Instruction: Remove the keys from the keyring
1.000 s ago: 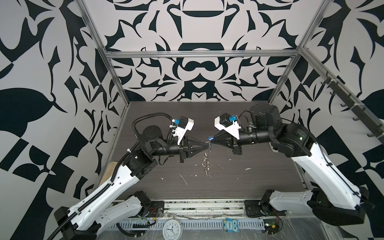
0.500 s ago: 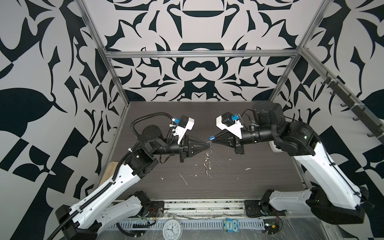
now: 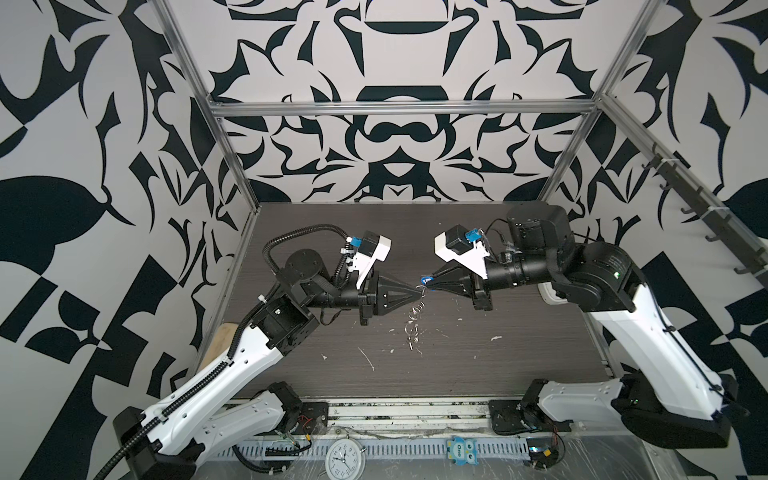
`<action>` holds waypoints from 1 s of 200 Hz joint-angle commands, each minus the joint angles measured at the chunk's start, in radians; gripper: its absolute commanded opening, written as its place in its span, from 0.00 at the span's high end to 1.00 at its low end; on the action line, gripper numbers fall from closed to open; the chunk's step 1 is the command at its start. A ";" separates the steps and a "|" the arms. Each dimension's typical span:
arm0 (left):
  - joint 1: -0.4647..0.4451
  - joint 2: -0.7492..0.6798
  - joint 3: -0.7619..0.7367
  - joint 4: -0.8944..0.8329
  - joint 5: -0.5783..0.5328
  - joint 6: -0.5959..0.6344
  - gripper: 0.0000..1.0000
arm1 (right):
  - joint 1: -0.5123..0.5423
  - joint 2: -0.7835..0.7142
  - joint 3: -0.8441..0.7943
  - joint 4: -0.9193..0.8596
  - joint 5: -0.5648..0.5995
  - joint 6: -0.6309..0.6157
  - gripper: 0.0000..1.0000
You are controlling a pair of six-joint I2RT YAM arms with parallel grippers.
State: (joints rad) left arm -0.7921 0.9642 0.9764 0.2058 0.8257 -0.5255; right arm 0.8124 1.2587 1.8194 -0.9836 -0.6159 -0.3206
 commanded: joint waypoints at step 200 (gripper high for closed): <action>-0.013 -0.073 -0.095 0.056 -0.128 -0.017 1.00 | 0.021 -0.146 -0.236 0.492 0.142 0.286 0.61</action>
State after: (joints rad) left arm -0.8036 0.9478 0.8951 0.2436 0.7864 -0.5716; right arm 0.8291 1.2026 1.6657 -0.7097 -0.5446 -0.1761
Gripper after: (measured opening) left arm 0.047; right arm 0.380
